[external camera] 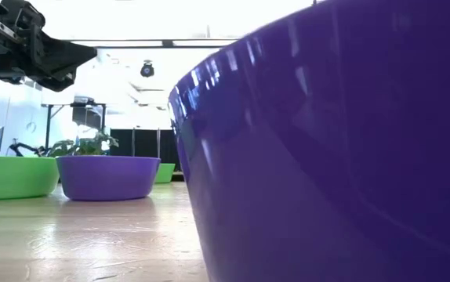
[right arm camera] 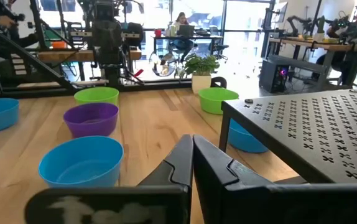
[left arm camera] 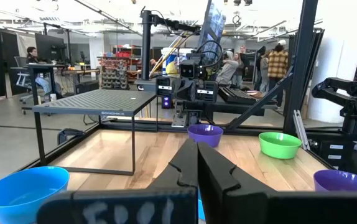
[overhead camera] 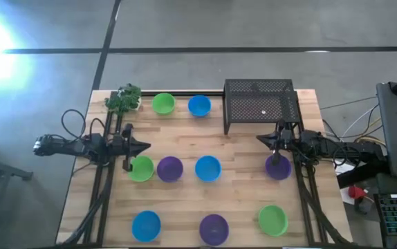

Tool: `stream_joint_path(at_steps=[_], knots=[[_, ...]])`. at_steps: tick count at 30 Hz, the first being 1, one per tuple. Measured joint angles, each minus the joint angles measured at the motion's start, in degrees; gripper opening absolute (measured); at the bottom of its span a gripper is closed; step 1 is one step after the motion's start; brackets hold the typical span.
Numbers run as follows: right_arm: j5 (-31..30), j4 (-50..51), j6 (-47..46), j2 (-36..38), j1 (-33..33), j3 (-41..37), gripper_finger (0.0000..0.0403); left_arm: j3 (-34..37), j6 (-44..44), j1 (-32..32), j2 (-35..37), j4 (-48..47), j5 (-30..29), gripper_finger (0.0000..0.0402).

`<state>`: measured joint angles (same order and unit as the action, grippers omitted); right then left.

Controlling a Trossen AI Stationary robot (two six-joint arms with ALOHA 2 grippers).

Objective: Pick & Place Mini bowls

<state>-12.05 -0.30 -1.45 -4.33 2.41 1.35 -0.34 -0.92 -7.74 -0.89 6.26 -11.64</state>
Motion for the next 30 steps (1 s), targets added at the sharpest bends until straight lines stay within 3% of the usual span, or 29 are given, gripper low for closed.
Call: stream_joint_path(at_steps=[9,18,27,30], knots=[[0.01,-0.04,0.76,-0.01,0.01,-0.01,0.0008,0.00,0.00,0.00,-0.01,0.00,0.01,0.0000],[0.41,-0.02,-4.83,0.01,0.01,-0.01,0.0008,0.00,0.00,-0.01,-0.01,-0.02,0.00,0.0000],[11.88,-0.02,2.03,-0.01,0.01,0.01,0.0008,0.00,-0.01,0.00,-0.01,0.00,0.01,0.0000],[12.02,-0.50,4.13,-0.01,0.01,-0.01,0.0008,0.00,0.00,-0.01,-0.02,-0.01,0.02,0.0000]])
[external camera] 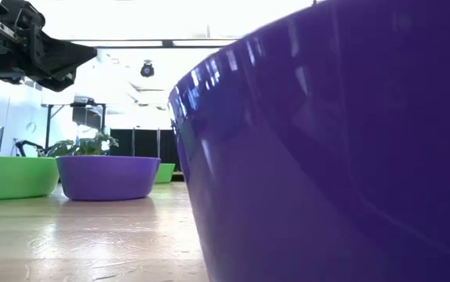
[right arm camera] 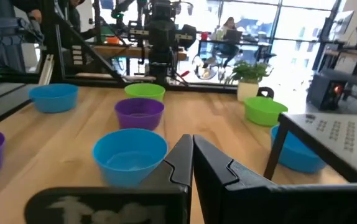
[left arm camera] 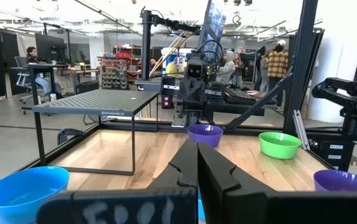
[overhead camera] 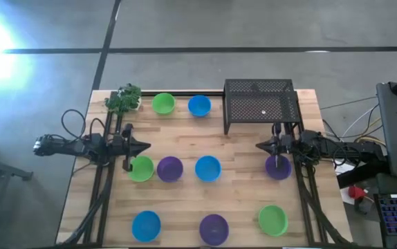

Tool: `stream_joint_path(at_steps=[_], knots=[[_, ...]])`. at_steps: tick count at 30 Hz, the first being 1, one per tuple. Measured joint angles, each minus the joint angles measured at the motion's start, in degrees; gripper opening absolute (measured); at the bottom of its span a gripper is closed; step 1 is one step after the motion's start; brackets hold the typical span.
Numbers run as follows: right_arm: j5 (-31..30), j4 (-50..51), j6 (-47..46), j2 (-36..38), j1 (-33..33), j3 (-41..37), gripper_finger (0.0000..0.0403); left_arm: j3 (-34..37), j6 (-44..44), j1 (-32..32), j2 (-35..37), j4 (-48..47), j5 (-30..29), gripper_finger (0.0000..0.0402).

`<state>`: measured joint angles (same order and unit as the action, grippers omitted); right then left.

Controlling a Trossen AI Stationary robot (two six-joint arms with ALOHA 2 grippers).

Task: Pick & Place Mini bowls
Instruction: Put the top right violet bowl on the shelf

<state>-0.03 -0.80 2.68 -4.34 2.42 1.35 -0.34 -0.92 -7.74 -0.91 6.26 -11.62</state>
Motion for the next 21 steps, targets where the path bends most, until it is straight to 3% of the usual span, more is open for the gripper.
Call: stream_joint_path(at_steps=[21], knots=[[-0.09,-4.33,1.00,0.01,0.00,0.01,0.0008,0.00,-0.01,-0.01,0.01,0.01,-0.02,0.0000]])
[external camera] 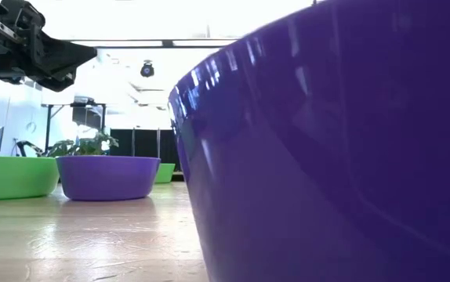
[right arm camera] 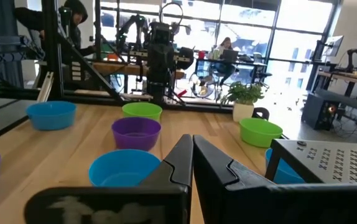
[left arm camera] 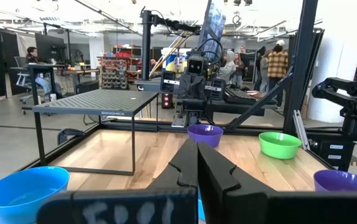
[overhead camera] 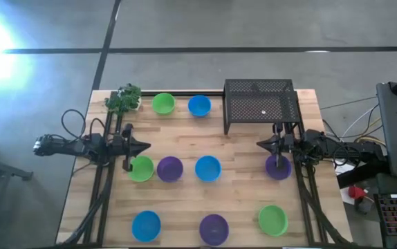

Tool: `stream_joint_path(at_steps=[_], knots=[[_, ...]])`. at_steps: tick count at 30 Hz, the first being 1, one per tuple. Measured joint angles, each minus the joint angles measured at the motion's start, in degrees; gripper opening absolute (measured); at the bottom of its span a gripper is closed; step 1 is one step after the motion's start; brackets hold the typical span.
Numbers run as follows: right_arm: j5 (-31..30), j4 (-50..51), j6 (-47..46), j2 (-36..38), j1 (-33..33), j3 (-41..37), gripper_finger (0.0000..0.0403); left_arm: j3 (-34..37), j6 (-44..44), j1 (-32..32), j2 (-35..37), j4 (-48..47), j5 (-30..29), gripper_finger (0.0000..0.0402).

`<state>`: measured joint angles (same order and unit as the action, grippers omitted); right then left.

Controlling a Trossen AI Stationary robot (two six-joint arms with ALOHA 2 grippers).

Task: Pick & Place Mini bowls
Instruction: Put the top right violet bowl on the shelf

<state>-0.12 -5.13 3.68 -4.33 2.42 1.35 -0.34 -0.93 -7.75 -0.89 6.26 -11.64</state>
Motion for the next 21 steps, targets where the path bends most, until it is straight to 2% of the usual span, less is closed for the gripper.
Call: stream_joint_path(at_steps=[14,18,21], knots=[[-0.30,0.04,-2.01,0.01,-0.02,0.01,0.0008,0.00,0.01,0.02,0.00,-0.02,0.02,0.0000],[-4.82,0.19,-3.99,-0.01,-0.01,0.60,0.0008,0.00,0.02,0.01,-0.01,0.00,0.02,0.0000],[-5.78,0.36,-6.04,-0.16,-0.02,1.81,0.0008,0.00,0.02,0.02,-0.01,0.00,0.00,0.0000]])
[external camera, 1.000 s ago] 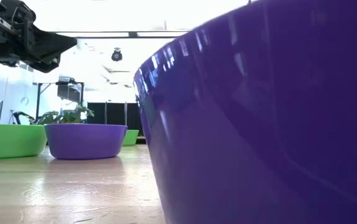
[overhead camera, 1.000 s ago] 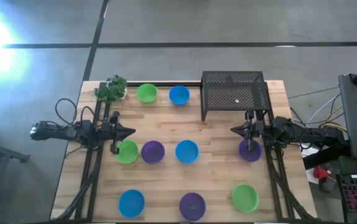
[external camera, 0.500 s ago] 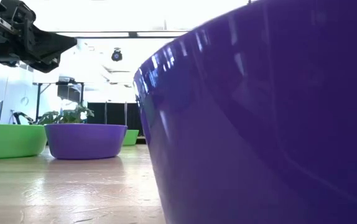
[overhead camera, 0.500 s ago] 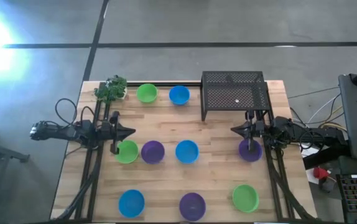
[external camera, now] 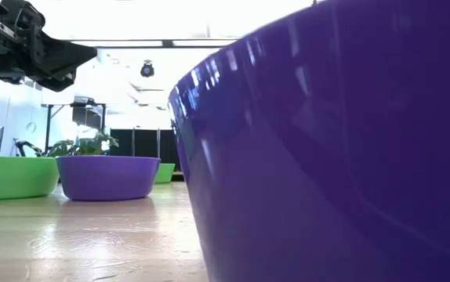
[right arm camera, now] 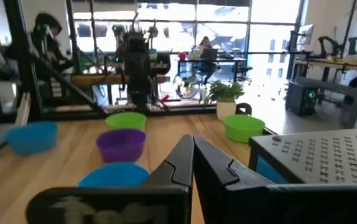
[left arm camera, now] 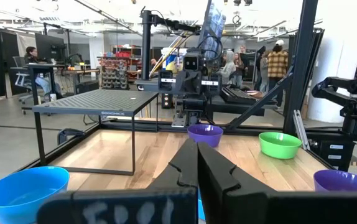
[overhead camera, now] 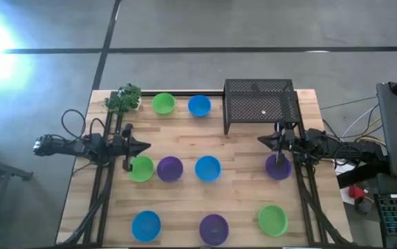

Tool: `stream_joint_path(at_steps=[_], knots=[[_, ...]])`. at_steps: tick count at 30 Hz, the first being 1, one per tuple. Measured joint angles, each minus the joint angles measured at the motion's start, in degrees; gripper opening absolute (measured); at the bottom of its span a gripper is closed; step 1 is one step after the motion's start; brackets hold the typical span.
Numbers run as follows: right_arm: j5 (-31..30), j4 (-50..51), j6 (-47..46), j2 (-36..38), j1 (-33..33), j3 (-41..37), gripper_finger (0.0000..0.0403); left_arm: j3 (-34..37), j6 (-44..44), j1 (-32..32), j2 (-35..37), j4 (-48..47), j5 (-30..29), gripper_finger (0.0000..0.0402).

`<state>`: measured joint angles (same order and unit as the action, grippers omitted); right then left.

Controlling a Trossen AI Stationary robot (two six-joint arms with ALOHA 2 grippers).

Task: Pick & Place Mini bowls
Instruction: Put the top right violet bowl on the shelf

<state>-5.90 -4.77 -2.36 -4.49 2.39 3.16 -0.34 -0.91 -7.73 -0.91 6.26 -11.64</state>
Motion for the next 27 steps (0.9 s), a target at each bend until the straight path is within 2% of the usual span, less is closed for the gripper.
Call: stream_joint_path(at_steps=[3,7,11,14,20,24,27], knots=[[-0.88,2.07,-3.29,-0.98,0.00,2.59,0.0008,0.00,-0.01,0.00,0.01,-0.02,0.00,0.0000],[-5.81,11.80,-12.00,-3.72,0.00,7.69,0.0008,0.00,-0.02,-0.02,0.02,-0.02,0.02,0.0000],[-6.15,17.71,-20.45,-8.60,-0.02,13.06,0.0008,0.00,0.00,0.00,0.01,-0.06,0.00,0.0000],[-6.07,23.13,-25.74,-13.50,-0.02,18.25,0.0008,0.00,-0.02,-0.02,0.00,-0.05,0.01,0.0000],[-5.58,42.67,-38.88,-25.78,-0.45,30.91,0.0008,0.00,0.00,-0.02,0.00,-0.09,0.02,0.0000],[-5.48,55.41,-41.18,-33.80,-1.41,38.46,0.0008,0.00,-0.02,-0.02,0.01,-0.11,0.00,0.0000],[-5.43,61.29,-42.11,-38.96,-2.06,43.00,0.0008,0.00,-0.02,0.00,0.00,-0.18,0.00,0.0000]])
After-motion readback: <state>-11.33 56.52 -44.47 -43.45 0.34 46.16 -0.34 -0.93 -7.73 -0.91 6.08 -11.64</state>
